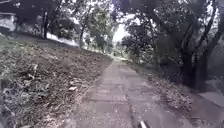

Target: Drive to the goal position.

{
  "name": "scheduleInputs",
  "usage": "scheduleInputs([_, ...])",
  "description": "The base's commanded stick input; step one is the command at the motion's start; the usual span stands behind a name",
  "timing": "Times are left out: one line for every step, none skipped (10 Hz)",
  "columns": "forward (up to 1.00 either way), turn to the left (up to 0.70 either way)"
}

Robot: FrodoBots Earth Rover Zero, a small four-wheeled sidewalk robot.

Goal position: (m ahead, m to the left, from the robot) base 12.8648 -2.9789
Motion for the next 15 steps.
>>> scheduleInputs([0.70, 0.00])
scheduleInputs([0.70, 0.00])
scheduleInputs([0.70, -0.14])
scheduleInputs([0.70, -0.30])
scheduleInputs([0.70, -0.32])
scheduleInputs([0.70, -0.07])
scheduleInputs([0.70, 0.00])
scheduleInputs([0.70, 0.00])
scheduleInputs([0.70, 0.00])
scheduleInputs([0.70, 0.00])
scheduleInputs([0.70, 0.00])
scheduleInputs([0.70, -0.19])
scheduleInputs([0.70, -0.30])
scheduleInputs([0.70, -0.20])
scheduleInputs([0.70, -0.02])
